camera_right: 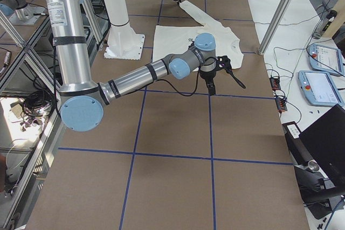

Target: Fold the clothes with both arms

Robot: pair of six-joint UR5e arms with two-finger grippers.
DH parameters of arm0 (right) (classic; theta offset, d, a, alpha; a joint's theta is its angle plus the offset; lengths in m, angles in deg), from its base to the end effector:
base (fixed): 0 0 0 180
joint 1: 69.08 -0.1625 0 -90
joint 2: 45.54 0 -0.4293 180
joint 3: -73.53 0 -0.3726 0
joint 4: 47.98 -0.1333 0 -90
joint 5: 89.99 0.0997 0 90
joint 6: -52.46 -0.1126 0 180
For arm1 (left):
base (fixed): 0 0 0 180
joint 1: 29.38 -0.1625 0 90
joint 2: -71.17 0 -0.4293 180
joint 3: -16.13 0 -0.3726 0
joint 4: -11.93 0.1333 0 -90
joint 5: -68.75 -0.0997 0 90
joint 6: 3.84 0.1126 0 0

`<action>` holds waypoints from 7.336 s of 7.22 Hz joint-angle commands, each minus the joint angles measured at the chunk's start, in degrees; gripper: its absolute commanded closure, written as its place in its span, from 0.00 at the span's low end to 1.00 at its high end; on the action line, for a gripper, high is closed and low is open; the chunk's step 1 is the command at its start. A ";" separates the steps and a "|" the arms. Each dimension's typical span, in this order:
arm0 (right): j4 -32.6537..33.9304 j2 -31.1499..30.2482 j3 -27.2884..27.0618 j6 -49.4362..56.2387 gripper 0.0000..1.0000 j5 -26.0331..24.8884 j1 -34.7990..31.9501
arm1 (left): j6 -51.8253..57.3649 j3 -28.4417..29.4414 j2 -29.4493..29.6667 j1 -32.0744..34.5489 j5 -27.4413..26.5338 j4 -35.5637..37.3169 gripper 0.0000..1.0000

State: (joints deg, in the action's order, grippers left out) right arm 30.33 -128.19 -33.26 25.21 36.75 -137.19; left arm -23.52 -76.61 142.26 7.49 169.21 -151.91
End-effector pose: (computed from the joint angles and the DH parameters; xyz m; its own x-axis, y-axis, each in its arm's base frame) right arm -0.1359 -0.5151 0.4507 0.6834 -0.2100 0.6992 -0.0120 0.9544 0.2984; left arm 0.2248 -0.3097 0.6474 0.5841 0.7194 -0.3760 -0.2455 0.5981 0.7629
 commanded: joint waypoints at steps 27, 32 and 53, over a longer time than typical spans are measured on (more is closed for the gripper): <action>-3.07 -5.34 0.09 4.28 0.00 1.85 -2.66 | -24.66 3.62 61.23 -1.81 0.52 45.29 0.00; 4.60 17.80 1.90 -21.69 0.01 -19.73 20.97 | -16.65 -11.06 48.10 4.41 6.72 48.62 0.00; 17.75 42.84 29.71 -21.18 0.56 -43.59 42.89 | -9.94 -10.27 37.63 18.06 16.17 47.47 0.00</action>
State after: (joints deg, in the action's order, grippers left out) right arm 48.09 -85.32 -3.61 3.96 -6.81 -94.49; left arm -33.53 -86.88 179.89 25.56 185.45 -104.44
